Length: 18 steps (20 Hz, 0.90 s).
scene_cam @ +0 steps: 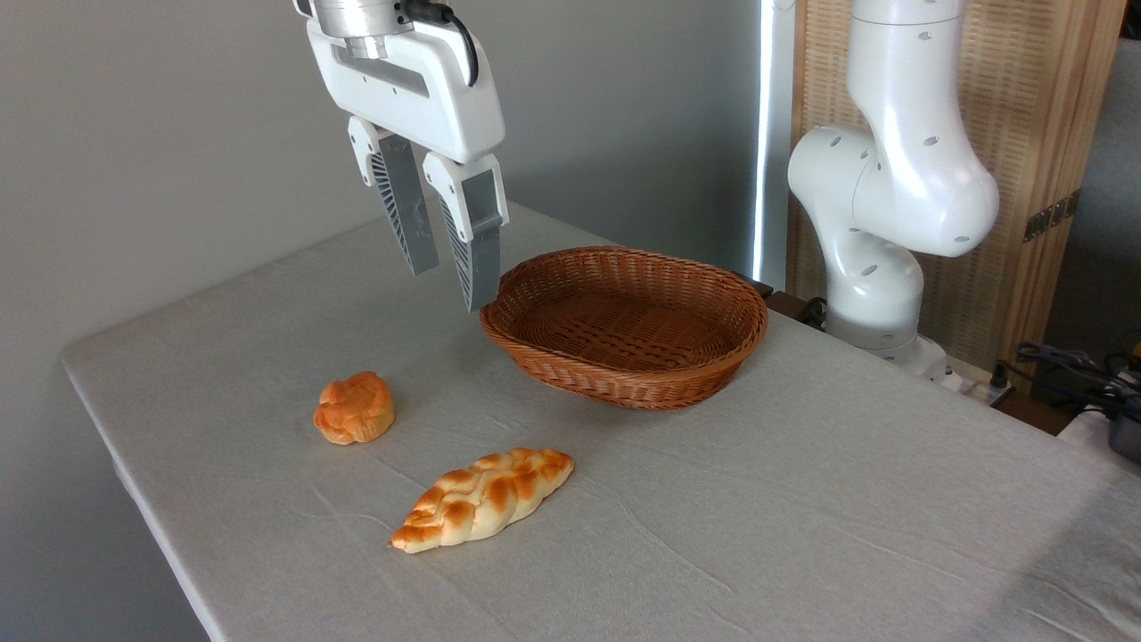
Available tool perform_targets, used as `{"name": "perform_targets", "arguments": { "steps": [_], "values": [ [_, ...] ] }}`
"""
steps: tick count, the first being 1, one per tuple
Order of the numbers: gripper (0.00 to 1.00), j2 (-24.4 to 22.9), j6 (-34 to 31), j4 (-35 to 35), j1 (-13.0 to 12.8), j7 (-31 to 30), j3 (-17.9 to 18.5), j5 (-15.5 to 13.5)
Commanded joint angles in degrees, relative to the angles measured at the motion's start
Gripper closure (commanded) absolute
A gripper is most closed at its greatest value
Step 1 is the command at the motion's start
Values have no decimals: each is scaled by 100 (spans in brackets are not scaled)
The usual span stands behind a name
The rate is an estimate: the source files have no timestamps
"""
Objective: Put bread into the basket
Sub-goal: 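Move the open gripper over the round golden bun and descend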
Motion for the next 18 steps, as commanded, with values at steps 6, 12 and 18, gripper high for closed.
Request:
{"name": "perform_targets", "arguments": {
  "steps": [6,12,18],
  "values": [
    [0,-6,-124,95,65,96,78,-166],
    [0,-6,-132,139,65,26,78,-158],
    [0,90,-18,104,30,122,-1,-237]
  ]
}}
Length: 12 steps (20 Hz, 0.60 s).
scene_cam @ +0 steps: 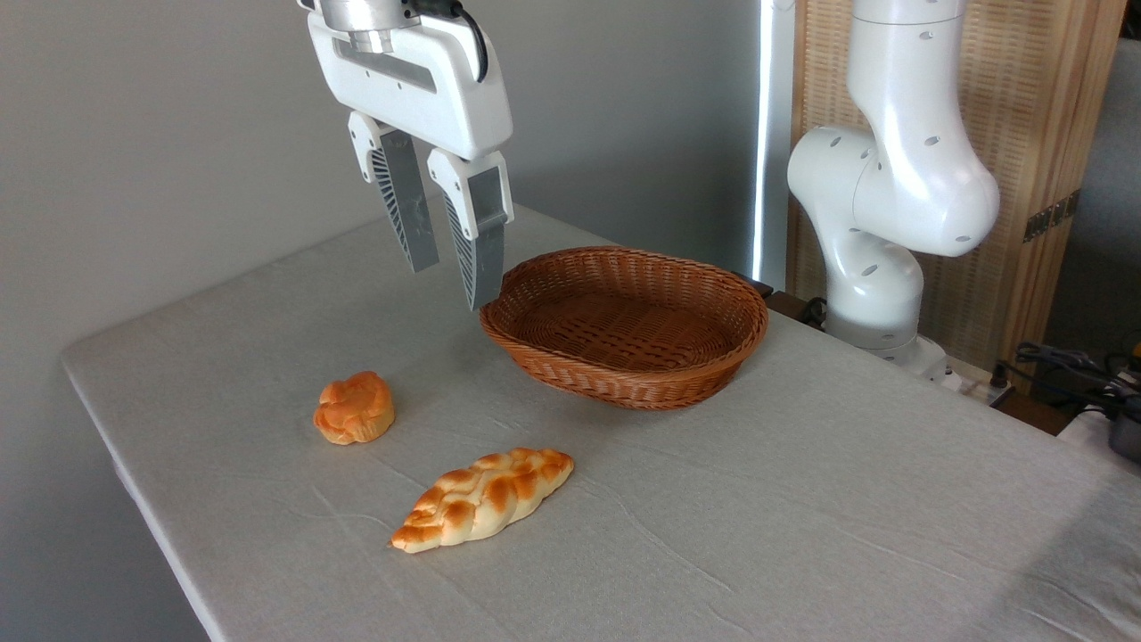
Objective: Put bread into the basket
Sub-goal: 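Move the open gripper over the round golden bun and descend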
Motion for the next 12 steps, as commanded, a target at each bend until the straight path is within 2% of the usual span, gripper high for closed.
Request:
{"name": "perform_targets", "arguments": {
  "steps": [1,4,7,11,12],
  "values": [
    [0,118,67,58,-21,131,-124,-130],
    [0,84,777,-441,-21,192,-388,-156],
    [0,83,1166,-802,-21,210,-713,-130],
    [0,110,2981,-1767,-21,193,-1099,-165],
    [0,110,3195,-1875,-21,193,-1162,-165]
  ]
}}
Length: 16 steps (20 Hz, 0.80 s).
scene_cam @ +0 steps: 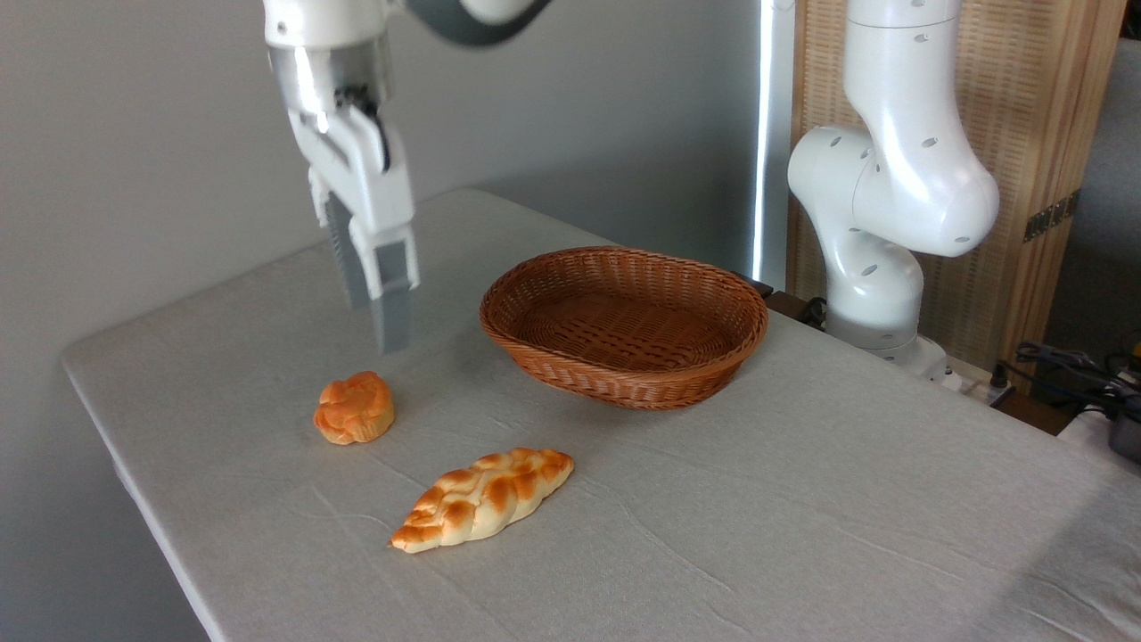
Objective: Put bread into the basket
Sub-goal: 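Move the open gripper over the round golden bun and descend, then lower the gripper around the round bun and close on it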
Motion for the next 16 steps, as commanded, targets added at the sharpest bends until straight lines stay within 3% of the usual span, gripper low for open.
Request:
{"name": "perform_targets", "arguments": {
  "steps": [1,7,16],
  "values": [
    [0,-93,1563,-994,29,119,-353,-106],
    [0,-58,2006,-1400,29,128,-556,-387],
    [0,530,2384,-1418,29,268,-828,-642]
  ]
}}
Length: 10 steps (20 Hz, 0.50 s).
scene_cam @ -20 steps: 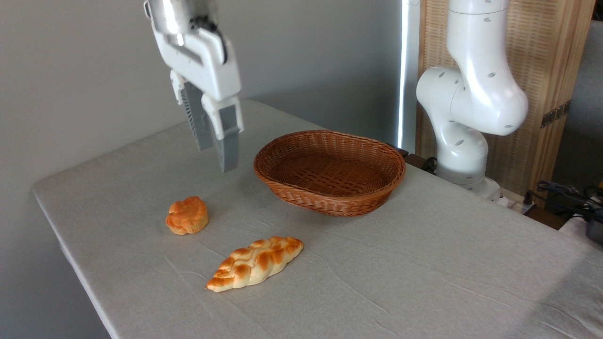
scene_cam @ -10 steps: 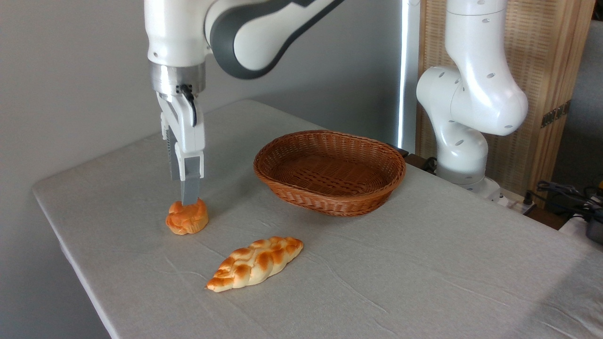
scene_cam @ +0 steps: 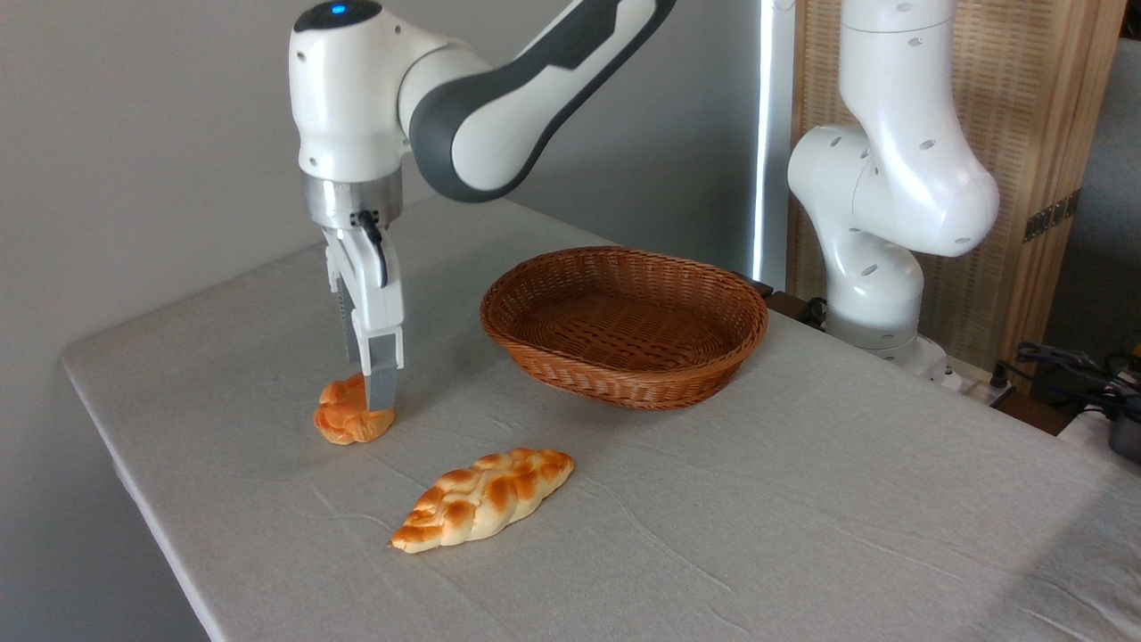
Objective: Put bread into the basket
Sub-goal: 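Lower the gripper around the round bun and close on it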
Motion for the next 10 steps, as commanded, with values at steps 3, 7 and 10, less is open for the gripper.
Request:
{"name": "perform_targets", "arguments": {
  "steps": [3,7,10],
  "values": [
    [0,398,651,-5,35,109,-181,-260],
    [0,486,802,-5,61,118,-207,-365],
    [46,513,793,-5,70,337,-207,-374]
  ]
}}
